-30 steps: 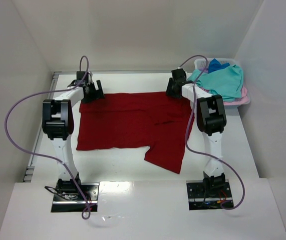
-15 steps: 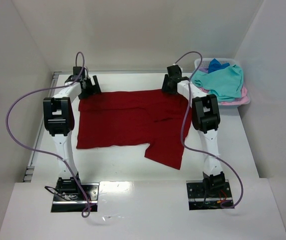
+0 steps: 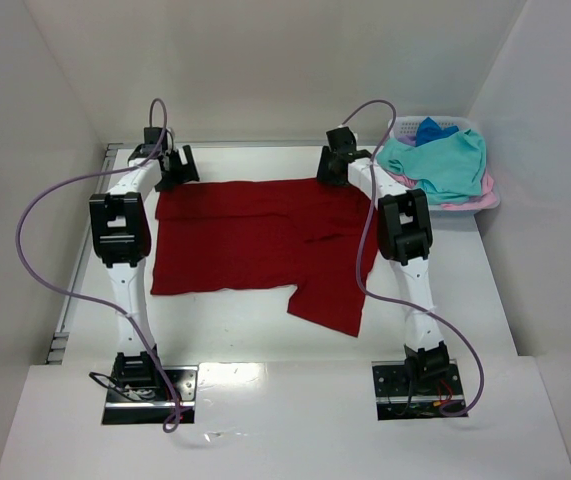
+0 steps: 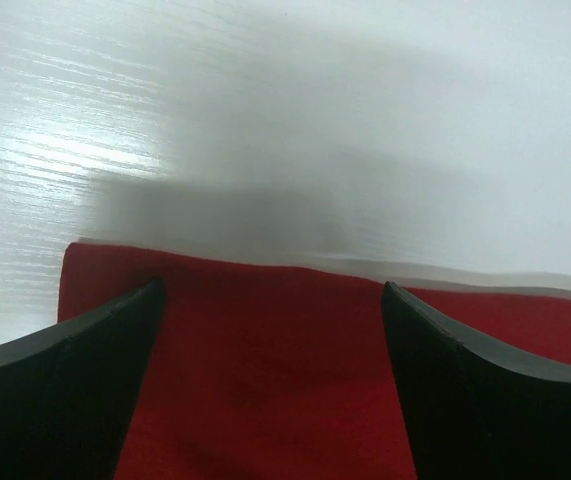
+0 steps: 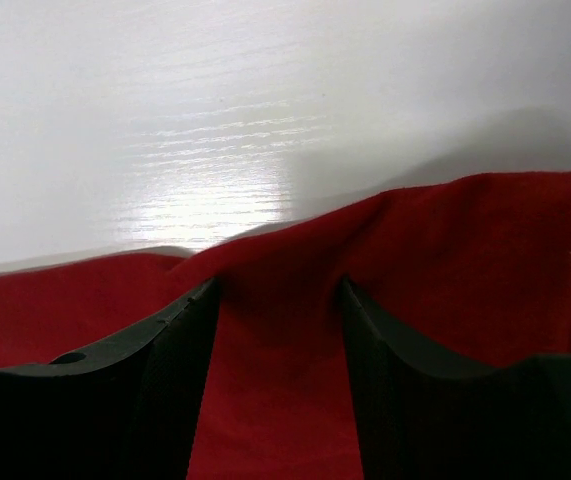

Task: Fold and stack the t-shirts
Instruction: Fold the flattened tshirt in 1/3 of the way

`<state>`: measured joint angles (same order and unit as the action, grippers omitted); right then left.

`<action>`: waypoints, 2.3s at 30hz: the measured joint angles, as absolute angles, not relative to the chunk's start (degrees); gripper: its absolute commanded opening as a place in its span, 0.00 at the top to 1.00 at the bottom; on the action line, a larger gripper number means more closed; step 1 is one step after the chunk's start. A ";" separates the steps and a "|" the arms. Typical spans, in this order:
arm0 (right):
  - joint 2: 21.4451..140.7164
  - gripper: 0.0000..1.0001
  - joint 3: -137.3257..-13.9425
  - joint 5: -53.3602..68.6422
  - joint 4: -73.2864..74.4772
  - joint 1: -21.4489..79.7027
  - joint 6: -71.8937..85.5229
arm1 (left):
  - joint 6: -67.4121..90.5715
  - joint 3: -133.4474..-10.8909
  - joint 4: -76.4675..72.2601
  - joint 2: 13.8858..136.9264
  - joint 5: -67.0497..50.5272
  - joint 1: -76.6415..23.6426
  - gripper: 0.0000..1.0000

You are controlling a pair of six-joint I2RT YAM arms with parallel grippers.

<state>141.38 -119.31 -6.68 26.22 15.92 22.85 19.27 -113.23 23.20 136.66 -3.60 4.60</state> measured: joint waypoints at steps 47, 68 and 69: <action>136.73 0.86 -111.31 -10.09 25.65 16.27 22.57 | 21.23 -97.27 16.43 128.35 -0.36 4.69 1.00; 149.12 0.84 -137.14 -9.32 30.83 16.27 23.14 | 21.08 -112.42 19.55 137.75 0.10 4.58 1.00; 149.49 0.87 -137.58 -9.41 31.46 16.27 23.22 | 21.08 -112.53 19.62 137.80 0.12 4.58 1.00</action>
